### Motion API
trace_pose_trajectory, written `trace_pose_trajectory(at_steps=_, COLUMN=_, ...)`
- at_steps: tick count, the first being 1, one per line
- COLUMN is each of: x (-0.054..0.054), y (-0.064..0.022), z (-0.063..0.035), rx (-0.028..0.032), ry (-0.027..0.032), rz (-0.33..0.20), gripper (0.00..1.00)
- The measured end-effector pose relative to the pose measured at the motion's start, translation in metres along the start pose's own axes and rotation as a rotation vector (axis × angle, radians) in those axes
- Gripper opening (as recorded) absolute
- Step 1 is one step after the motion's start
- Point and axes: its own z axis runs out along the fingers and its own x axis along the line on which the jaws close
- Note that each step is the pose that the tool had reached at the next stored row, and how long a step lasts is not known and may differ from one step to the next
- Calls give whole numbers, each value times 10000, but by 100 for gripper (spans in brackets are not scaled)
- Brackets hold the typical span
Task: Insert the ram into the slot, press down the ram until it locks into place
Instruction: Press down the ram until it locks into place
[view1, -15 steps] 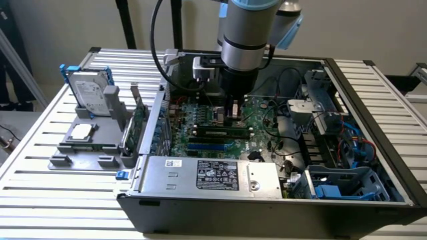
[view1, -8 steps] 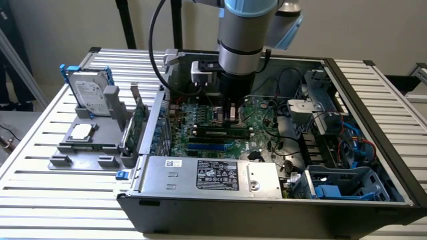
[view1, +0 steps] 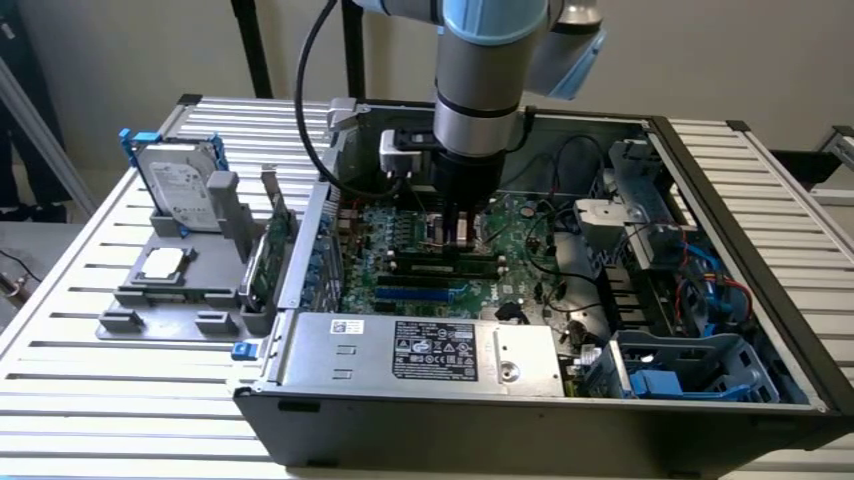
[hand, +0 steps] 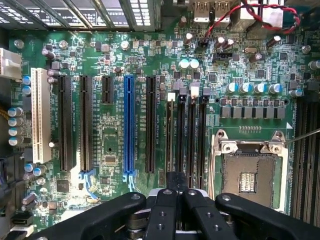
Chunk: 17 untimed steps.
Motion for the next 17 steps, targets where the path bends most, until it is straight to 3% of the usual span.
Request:
trace_pose_trajectory(at_steps=2, x=4, y=2, z=-11, rx=-9, ry=30, rz=-1, gripper=11)
trace_pose_trajectory(at_steps=4, x=-8, y=0, z=-67, rx=19, ry=-46, rz=1, gripper=11)
trace_pose_trajectory(at_steps=12, x=-8, y=-2, z=-433, rx=3, ry=-27, rz=0, gripper=11)
trace_pose_trajectory(at_steps=17, x=-7, y=-3, z=-448, rx=0, ry=-31, rz=-1, gripper=11)
